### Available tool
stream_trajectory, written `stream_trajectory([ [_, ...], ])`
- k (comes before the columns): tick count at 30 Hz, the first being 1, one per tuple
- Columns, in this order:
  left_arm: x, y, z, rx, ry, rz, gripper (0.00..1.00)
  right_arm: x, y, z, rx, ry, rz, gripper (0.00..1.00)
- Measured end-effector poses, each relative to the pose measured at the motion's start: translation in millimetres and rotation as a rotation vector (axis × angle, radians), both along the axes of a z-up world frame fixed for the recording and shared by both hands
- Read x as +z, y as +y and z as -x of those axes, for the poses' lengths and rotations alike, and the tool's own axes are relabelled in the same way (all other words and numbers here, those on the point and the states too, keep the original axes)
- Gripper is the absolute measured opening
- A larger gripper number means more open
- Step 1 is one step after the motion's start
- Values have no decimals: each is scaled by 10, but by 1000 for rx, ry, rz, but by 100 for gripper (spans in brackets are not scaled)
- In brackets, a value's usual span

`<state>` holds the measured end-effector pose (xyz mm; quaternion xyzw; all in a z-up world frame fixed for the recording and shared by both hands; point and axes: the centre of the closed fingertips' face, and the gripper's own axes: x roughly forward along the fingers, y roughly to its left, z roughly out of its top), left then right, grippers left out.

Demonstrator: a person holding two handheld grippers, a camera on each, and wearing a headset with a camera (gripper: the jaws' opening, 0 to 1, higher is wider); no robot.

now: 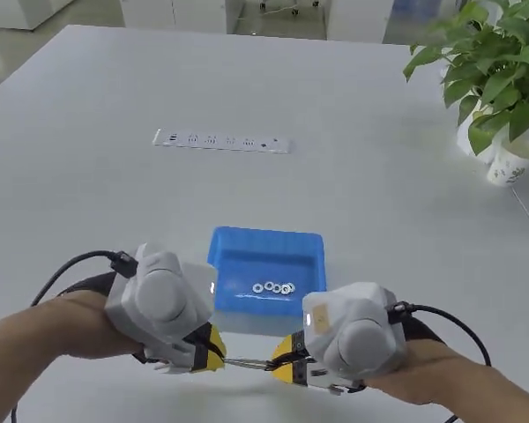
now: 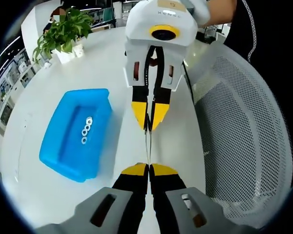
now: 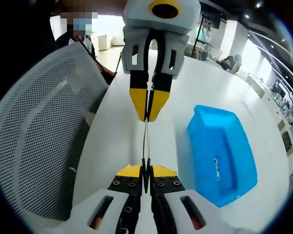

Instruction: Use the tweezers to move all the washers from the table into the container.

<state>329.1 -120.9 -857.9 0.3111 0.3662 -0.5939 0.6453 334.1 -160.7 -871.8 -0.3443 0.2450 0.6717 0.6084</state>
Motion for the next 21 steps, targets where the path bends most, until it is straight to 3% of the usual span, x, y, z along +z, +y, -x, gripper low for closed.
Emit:
stream_trajectory([
  [10, -149, 14, 4, 10, 12, -16, 5, -85, -5, 39, -15, 25, 10, 6],
  [21, -242, 21, 10, 17, 5, -28, 5, -182, -2, 60, -6, 15, 47, 8],
])
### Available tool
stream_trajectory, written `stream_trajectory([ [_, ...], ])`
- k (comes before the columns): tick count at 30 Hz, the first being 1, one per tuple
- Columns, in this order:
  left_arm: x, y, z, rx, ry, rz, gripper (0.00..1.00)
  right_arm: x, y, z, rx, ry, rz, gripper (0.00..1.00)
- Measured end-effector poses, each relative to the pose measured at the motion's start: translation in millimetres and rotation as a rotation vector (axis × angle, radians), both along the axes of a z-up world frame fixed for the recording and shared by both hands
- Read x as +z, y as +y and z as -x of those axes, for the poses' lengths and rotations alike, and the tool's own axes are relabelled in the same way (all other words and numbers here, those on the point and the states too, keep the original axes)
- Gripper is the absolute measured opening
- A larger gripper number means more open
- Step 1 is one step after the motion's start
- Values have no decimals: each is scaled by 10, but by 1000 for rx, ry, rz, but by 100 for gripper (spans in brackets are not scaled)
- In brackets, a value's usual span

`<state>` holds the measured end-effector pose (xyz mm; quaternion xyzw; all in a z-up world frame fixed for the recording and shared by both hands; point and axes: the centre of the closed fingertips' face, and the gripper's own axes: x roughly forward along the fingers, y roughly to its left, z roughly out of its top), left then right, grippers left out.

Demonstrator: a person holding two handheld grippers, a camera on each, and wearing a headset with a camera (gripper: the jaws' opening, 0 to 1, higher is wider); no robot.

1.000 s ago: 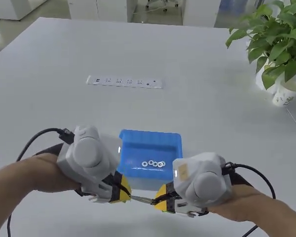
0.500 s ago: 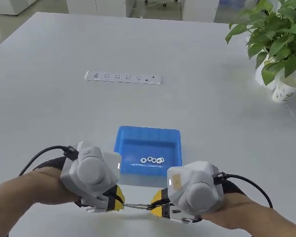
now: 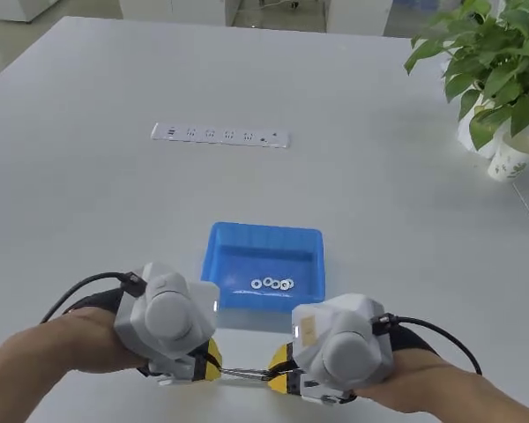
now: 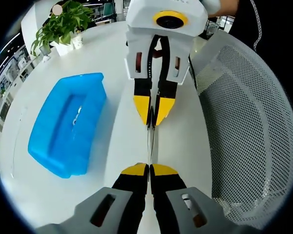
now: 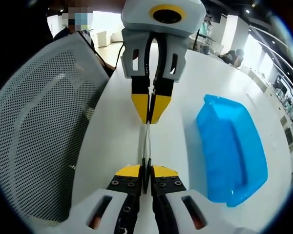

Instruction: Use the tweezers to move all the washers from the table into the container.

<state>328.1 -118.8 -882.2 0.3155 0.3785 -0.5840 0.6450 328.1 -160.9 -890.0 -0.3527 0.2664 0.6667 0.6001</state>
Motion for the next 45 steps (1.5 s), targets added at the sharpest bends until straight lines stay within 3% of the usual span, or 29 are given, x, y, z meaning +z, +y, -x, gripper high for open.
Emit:
stream_trajectory([
  [16, -92, 64, -24, 13, 7, -27, 6, -16, 14, -49, -15, 18, 6, 11],
  [31, -87, 85, -22, 29, 22, -21, 10, 8, -6, -64, -34, 29, 13, 19],
  [41, 60, 143, -50, 93, 28, 31, 21, 202, -104, -153, -99, 30, -24, 29],
  [45, 161, 171, -65, 146, 38, 80, 26, 310, -190, -226, -154, 31, -48, 33],
])
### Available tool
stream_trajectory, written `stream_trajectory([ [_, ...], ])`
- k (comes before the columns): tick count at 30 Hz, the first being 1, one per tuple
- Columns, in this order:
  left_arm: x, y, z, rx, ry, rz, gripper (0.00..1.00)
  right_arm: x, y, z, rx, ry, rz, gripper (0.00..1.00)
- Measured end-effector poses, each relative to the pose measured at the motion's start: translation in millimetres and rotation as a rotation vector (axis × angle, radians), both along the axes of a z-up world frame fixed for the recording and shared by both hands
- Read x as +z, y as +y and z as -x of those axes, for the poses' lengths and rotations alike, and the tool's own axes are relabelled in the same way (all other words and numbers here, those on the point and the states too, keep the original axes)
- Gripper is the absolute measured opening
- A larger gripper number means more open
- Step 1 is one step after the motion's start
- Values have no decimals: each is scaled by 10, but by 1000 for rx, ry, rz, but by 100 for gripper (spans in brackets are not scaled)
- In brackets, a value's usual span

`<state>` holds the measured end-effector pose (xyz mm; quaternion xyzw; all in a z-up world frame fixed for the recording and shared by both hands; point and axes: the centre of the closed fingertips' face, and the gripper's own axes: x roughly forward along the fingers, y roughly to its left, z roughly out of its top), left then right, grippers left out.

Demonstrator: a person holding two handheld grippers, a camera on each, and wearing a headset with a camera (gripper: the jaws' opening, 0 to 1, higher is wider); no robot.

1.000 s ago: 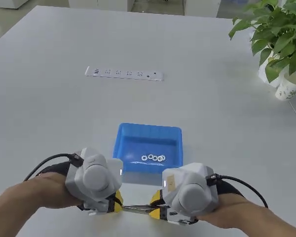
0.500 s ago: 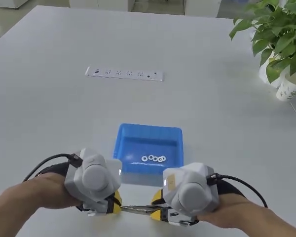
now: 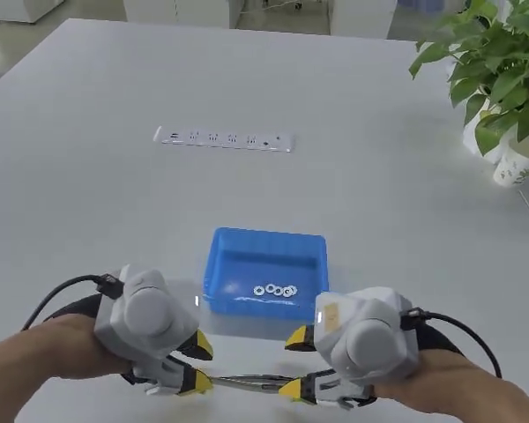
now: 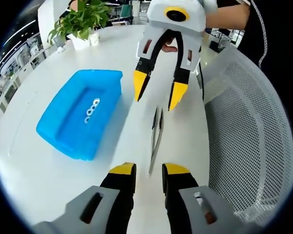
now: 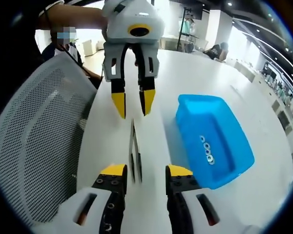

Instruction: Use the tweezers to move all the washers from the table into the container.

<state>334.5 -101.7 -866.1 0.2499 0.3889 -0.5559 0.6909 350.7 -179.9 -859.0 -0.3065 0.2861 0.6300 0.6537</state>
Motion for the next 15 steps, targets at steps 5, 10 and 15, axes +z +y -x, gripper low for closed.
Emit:
stream_trajectory([
  [5, 126, 40, -23, 49, -3, 45, 29, 114, -105, -76, -70, 10, -38, 39],
  [10, 242, 44, -56, 95, -9, 99, 33, 198, -218, -170, -139, 9, -78, 48],
  [15, 351, 82, -75, 138, -24, 139, 37, 274, -352, -244, -211, 5, -114, 55],
])
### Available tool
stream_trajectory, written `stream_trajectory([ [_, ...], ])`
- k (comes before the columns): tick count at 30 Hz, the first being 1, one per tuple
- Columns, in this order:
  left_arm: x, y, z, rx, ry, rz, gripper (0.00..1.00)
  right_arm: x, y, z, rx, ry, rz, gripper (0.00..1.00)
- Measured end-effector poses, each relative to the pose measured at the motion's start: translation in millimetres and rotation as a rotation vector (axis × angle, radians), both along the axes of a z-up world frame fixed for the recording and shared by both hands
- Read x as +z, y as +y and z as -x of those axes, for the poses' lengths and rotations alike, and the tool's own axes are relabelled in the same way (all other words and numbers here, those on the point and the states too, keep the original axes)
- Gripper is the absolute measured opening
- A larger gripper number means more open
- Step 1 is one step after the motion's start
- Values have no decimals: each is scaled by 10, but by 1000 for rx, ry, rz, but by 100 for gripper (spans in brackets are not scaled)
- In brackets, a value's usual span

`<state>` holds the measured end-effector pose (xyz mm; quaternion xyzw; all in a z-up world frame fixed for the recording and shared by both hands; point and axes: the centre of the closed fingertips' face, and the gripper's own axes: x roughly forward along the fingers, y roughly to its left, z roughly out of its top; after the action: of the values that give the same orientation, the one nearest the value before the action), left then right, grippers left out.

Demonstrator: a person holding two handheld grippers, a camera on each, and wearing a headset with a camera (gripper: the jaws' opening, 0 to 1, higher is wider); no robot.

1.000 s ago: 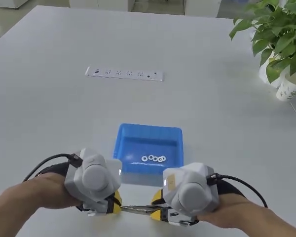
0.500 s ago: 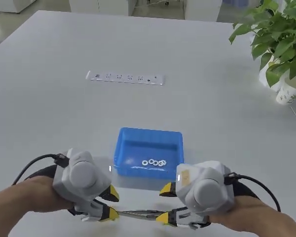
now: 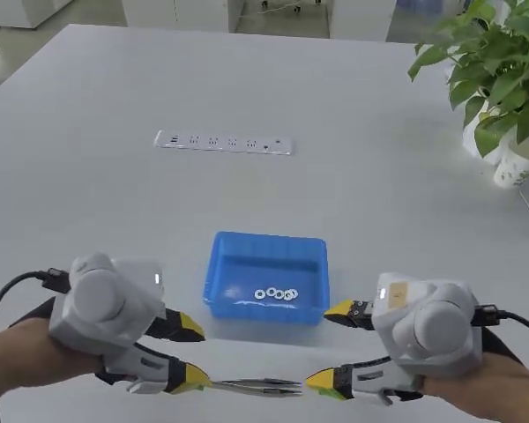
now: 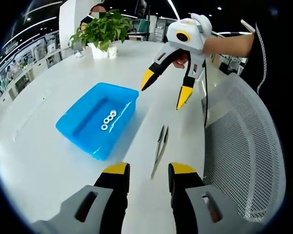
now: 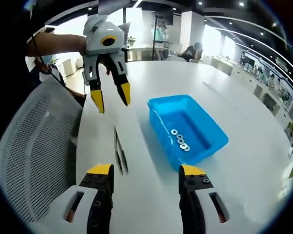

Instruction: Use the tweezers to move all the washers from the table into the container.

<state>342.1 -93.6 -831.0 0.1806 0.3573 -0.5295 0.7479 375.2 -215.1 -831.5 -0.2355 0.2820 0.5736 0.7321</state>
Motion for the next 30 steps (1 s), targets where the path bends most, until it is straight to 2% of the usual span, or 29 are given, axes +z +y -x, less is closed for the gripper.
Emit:
stream_trajectory([
  [6, 113, 85, 2, 59, -28, 43, 43, 94, -132, -57, -68, -14, -45, 64],
  [9, 194, 126, -34, 98, -64, 68, 49, 187, -213, -104, -119, -19, -81, 68],
  [15, 344, 194, -143, 171, -140, 113, 65, 330, -390, -156, -157, -33, -103, 75],
  [20, 431, 212, -207, 216, -183, 134, 79, 329, -458, -131, -169, -28, -112, 83],
  [22, 440, 210, -201, 222, -184, 138, 82, 310, -494, -117, -183, -24, -114, 86],
  [27, 483, 192, -169, 249, -174, 186, 87, 293, -577, -110, -249, -12, -150, 94],
  [30, 486, 198, -163, 270, -169, 200, 90, 297, -593, -105, -279, -13, -173, 98],
])
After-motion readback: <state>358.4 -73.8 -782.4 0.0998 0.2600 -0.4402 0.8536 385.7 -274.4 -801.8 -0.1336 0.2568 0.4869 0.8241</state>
